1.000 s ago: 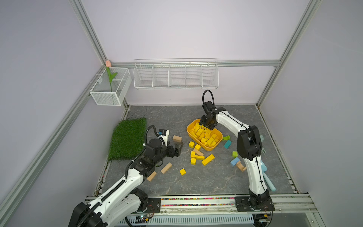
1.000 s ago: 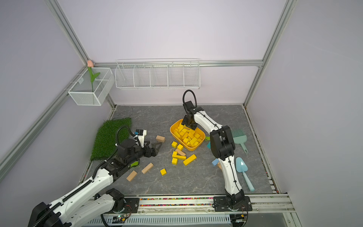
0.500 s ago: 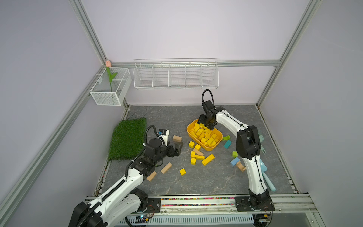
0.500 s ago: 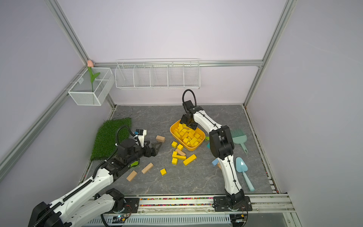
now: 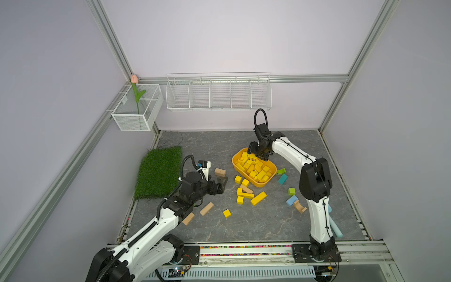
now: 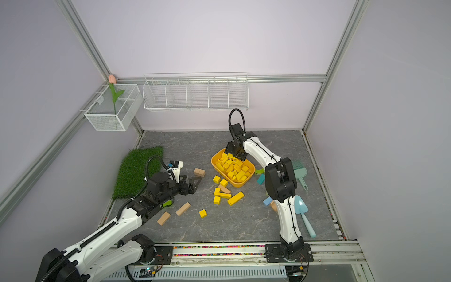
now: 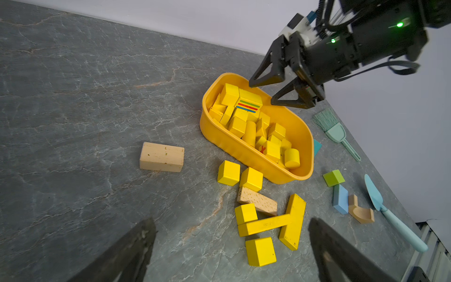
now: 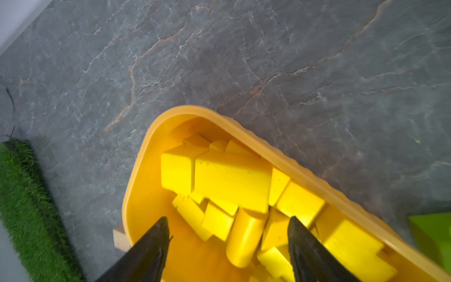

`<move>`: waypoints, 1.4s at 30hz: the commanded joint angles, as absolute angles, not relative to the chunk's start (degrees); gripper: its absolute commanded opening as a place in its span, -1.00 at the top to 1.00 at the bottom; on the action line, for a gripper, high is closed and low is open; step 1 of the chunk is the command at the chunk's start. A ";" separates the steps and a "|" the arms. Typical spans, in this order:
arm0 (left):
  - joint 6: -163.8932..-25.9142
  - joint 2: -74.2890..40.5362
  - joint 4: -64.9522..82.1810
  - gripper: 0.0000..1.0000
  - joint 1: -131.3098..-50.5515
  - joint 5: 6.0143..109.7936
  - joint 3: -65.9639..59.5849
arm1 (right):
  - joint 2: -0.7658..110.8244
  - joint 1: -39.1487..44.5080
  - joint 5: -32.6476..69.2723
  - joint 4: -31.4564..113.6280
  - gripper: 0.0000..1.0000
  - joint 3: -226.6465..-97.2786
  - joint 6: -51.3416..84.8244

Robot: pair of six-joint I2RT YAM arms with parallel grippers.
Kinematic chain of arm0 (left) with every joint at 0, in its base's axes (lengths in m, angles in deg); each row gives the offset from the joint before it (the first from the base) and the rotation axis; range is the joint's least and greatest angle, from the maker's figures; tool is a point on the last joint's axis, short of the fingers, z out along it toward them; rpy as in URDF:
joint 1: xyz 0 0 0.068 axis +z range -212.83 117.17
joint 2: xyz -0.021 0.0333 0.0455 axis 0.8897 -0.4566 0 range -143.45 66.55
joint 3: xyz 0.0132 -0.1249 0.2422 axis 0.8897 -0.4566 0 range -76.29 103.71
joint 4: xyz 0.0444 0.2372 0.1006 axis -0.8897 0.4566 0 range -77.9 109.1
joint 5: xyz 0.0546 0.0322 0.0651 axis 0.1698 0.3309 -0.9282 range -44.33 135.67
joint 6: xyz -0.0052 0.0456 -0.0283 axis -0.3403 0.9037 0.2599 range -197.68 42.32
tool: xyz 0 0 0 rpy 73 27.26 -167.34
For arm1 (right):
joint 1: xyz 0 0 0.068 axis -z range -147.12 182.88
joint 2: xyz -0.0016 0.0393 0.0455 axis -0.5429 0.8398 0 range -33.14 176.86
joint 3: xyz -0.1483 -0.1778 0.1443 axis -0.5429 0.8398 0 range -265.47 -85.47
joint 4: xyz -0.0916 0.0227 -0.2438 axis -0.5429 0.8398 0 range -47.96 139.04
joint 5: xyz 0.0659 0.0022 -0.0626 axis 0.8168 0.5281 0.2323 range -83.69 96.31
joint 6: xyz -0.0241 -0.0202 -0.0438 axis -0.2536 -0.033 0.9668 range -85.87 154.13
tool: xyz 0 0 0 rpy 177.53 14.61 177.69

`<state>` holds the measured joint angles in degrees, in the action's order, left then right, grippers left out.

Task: Pick out the yellow building blocks
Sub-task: Place the building block in the storage box, then pick up the building block from the center of the board.

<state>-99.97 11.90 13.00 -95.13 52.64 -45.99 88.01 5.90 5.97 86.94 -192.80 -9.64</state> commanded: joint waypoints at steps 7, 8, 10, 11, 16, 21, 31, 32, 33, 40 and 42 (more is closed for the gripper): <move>-100.97 8.08 13.21 -0.98 -94.48 53.10 -43.58 | 69.38 6.52 1.94 85.62 -0.54 -177.83 -0.95; -100.96 7.58 13.47 -0.95 -94.40 53.09 -43.20 | 67.57 6.65 1.66 85.64 -0.54 -176.02 -0.37; -100.95 6.18 14.07 -0.90 -94.46 53.17 -42.29 | 64.30 6.82 1.39 85.55 -0.53 -172.21 0.60; -100.98 5.32 14.41 -0.87 -94.40 53.33 -41.67 | 62.35 6.84 1.39 85.14 -0.53 -169.84 1.04; -100.90 -0.59 16.82 -0.75 -94.43 54.06 -37.79 | 52.29 6.95 3.13 80.17 -0.53 -155.11 2.30; -99.35 -8.19 19.12 -0.60 -94.38 57.77 -32.74 | 42.84 6.96 6.20 75.19 -0.52 -140.36 2.08; -95.57 -26.47 30.73 -0.37 -94.43 65.32 -17.83 | 24.80 6.07 9.55 68.25 -0.52 -120.28 -1.35; -95.31 -28.54 31.70 -0.35 -94.56 66.17 -16.37 | 23.72 5.99 9.61 67.63 -0.52 -118.92 -1.66; -94.97 -30.24 32.67 -0.31 -94.64 66.71 -15.03 | 22.86 5.90 9.50 67.18 -0.52 -117.60 -1.98; -93.93 -36.67 38.82 -0.28 -96.71 64.62 -8.68 | 19.61 5.91 8.56 65.43 -0.54 -114.16 -3.44; -93.20 -38.94 41.36 -0.24 -97.82 63.40 -6.08 | 19.36 5.99 8.48 64.97 -0.54 -113.54 -3.58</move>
